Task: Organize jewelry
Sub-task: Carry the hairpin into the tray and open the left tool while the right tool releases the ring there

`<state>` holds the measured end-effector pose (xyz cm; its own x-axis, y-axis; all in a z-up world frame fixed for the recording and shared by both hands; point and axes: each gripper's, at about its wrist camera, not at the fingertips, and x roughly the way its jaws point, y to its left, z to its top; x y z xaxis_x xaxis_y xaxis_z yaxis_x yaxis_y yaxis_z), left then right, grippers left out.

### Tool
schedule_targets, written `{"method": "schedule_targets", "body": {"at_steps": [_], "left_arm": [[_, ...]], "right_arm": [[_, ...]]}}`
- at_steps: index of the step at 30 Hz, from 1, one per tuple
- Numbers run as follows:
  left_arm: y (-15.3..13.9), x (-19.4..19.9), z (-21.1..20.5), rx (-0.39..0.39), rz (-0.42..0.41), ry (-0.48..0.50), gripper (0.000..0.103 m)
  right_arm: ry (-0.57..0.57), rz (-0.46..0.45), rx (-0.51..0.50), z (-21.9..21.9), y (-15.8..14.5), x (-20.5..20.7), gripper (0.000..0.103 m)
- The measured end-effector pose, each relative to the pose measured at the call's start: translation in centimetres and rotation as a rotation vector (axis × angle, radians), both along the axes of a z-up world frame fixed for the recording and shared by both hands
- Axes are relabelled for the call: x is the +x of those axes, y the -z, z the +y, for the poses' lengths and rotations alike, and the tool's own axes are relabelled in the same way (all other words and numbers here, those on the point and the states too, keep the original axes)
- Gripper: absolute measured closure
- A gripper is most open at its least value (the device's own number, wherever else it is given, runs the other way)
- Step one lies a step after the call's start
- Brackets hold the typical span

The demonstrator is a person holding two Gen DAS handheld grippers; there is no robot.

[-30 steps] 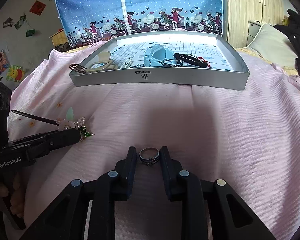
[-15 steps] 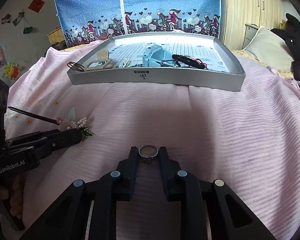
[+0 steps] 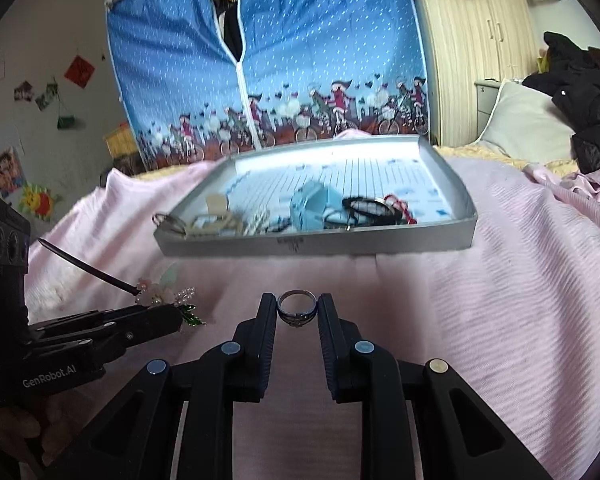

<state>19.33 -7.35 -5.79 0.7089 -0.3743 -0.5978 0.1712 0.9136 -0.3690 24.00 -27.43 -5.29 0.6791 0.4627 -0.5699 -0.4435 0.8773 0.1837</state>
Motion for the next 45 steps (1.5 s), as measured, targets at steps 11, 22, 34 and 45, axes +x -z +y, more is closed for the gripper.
{"method": "schedule_targets", "body": {"at_steps": [11, 22, 34, 45], "left_arm": [[-3.8, 9.6, -0.9, 0.047, 0.057, 0.047, 0.084], [-0.7, 15.7, -0.8, 0.023, 0.157, 0.012, 0.084], [-0.1, 15.8, -0.7, 0.066, 0.217, -0.047, 0.046], [-2.2, 15.1, 1.0, 0.019, 0.169, -0.073, 0.024]], "right_arm": [[0.143, -0.161, 0.079, -2.5, -2.2, 4.6, 0.083], [0.132, -0.089, 0.073, -3.2, -0.5, 9.5, 0.083], [0.088, -0.027, 0.041, -2.1, 0.7, 9.5, 0.082], [0.120, -0.040, 0.051, -2.5, 0.3, 9.3, 0.057]]}}
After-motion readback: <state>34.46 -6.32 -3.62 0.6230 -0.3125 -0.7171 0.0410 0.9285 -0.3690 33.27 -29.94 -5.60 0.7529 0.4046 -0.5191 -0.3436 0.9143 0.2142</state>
